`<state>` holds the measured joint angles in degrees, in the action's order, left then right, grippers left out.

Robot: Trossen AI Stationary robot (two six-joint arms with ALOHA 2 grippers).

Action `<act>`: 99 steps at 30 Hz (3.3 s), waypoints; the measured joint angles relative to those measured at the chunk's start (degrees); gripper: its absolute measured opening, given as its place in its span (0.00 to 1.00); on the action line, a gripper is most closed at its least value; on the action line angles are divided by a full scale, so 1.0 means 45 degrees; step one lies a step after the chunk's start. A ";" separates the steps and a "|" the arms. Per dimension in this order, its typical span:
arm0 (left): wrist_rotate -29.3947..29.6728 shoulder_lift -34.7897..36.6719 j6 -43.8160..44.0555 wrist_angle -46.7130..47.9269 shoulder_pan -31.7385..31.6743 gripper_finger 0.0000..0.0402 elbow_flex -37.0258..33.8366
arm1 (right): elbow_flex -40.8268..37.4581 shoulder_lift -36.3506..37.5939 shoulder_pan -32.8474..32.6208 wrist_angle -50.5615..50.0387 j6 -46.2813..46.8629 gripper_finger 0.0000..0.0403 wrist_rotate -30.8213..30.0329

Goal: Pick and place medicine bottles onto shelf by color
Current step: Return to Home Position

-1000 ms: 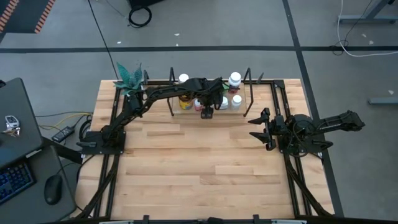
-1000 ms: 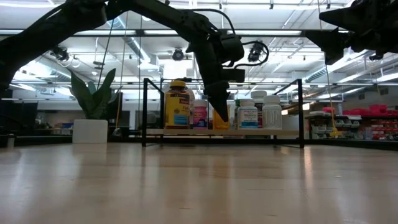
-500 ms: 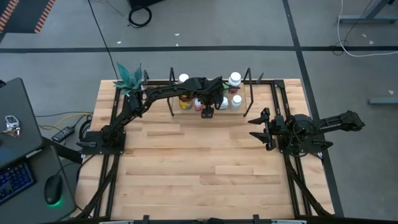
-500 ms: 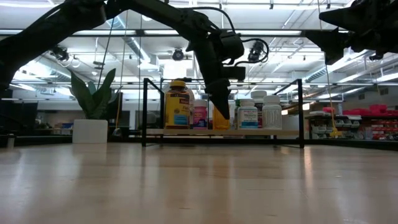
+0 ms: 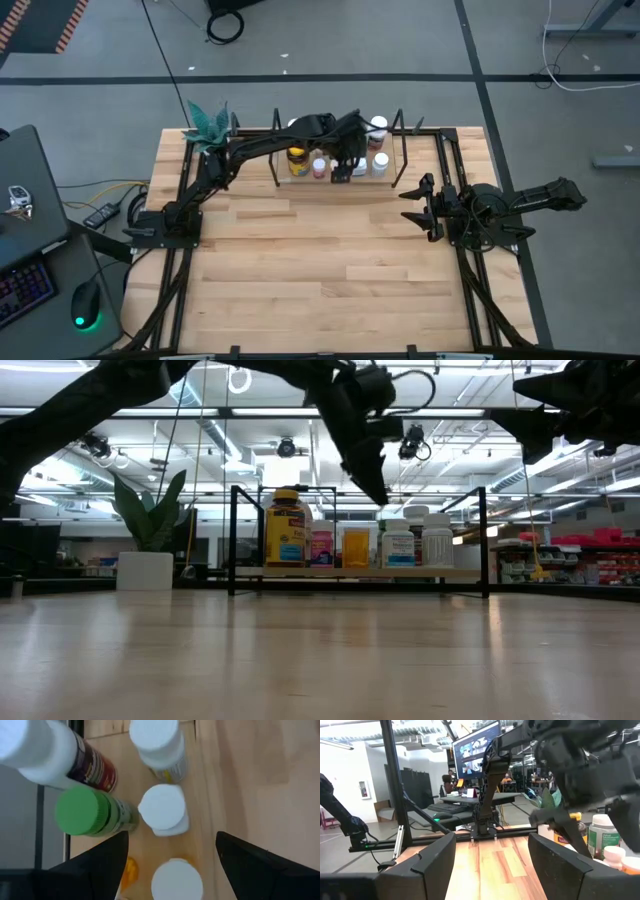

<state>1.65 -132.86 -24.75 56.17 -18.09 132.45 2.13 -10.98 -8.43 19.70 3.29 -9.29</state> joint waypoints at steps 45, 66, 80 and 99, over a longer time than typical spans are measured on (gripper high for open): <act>0.0002 1.5080 0.3372 -1.1772 0.1943 0.35 -1.9957 | 0.0000 0.0005 0.0000 0.0000 0.0000 0.64 0.0002; 0.0063 2.0325 0.5029 -1.7061 0.2430 0.33 -2.6123 | -0.0010 0.0000 0.0010 0.0866 -0.0393 0.64 -0.0244; 0.0398 2.4024 0.6017 -1.8539 0.2409 0.27 -2.9023 | 0.0005 0.2357 0.1213 -0.1236 0.0471 0.64 0.1655; 0.0388 2.5576 0.5110 -1.7091 0.2861 0.14 -2.9323 | 0.0000 0.2375 0.3787 -0.2563 0.1325 0.64 0.6418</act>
<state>3.40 -17.76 -1.76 -20.74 -5.21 0.49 2.13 -0.30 8.61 8.17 9.25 19.59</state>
